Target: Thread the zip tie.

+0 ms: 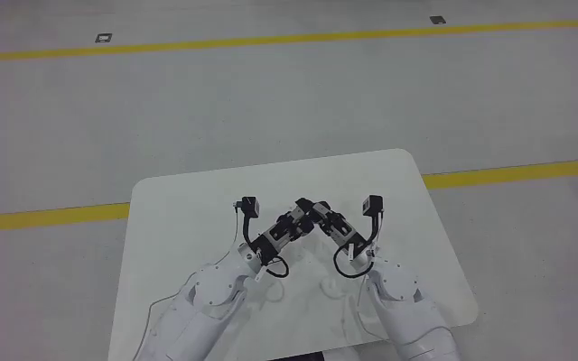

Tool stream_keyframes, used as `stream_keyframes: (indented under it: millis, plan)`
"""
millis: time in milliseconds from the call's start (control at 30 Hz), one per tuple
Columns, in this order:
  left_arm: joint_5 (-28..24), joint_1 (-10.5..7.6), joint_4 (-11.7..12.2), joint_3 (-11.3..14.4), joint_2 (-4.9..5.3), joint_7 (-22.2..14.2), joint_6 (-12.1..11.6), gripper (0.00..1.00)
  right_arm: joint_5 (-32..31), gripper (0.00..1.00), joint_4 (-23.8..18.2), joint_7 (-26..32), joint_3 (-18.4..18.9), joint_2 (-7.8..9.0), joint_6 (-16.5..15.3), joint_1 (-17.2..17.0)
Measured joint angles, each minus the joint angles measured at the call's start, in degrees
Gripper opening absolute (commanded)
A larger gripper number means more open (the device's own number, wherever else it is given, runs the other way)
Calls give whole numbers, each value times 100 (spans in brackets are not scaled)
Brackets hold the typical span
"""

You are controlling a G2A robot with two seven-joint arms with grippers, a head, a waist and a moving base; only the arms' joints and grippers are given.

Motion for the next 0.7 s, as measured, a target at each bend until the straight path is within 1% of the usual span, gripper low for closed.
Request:
stream_keyframes:
  millis: [133,333,433,467,533,600,700]
  plan:
    - [-14,-6,-1,-5,7,3,-1,76,-44,0,35,-30,-32,-1,0,22]
    - [-15,-41,67,24,7,33,33,69,-35,0,63,-45,-57,-2,0,57]
    - [3,-61,107,27,8,63,45,60,-46,0,68,-58,-64,-2,0,64]
    - [12,-66,122,25,10,74,49,60,-53,0,71,-64,-65,-2,0,67]
    - [21,-72,137,25,12,86,61,56,-63,0,74,-78,-69,-2,0,73]
    - [32,-77,140,29,15,95,84,55,-71,0,71,-86,-71,-3,0,76]
    - [51,-85,146,38,18,104,125,50,-80,0,60,-91,-72,-3,0,82]
